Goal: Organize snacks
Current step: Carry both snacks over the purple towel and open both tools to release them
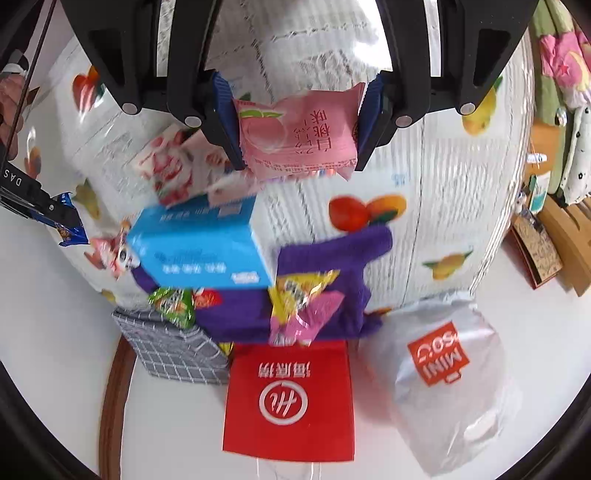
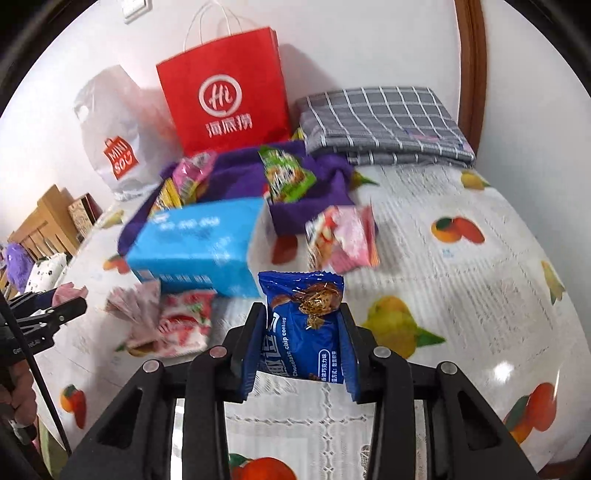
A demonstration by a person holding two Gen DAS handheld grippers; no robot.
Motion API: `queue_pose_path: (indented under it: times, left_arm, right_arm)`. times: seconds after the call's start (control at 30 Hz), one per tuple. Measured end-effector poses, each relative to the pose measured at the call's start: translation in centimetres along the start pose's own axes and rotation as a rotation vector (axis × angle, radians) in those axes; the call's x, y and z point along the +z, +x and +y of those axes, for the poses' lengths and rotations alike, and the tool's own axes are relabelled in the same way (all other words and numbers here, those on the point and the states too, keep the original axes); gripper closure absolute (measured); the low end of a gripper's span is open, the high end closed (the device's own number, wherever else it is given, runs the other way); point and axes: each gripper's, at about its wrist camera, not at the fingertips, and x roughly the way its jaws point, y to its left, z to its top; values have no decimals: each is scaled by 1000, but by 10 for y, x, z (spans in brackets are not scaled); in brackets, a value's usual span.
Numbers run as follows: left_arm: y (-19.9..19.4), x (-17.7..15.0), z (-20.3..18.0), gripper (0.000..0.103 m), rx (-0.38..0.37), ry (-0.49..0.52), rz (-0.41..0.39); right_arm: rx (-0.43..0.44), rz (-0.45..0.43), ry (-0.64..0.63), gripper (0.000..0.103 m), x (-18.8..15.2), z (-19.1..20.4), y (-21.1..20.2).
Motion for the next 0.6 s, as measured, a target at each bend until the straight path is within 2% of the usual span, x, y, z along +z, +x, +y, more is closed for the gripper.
queue_pose_path:
  times: [0.27, 0.6]
  left_arm:
    - [-6, 44, 1, 49, -33, -28, -45]
    - [9, 99, 4, 49, -43, -37, -69]
  right_arm:
    - [-5, -50, -14, 65, 46, 14, -11]
    - [6, -92, -57, 65, 106, 36, 4]
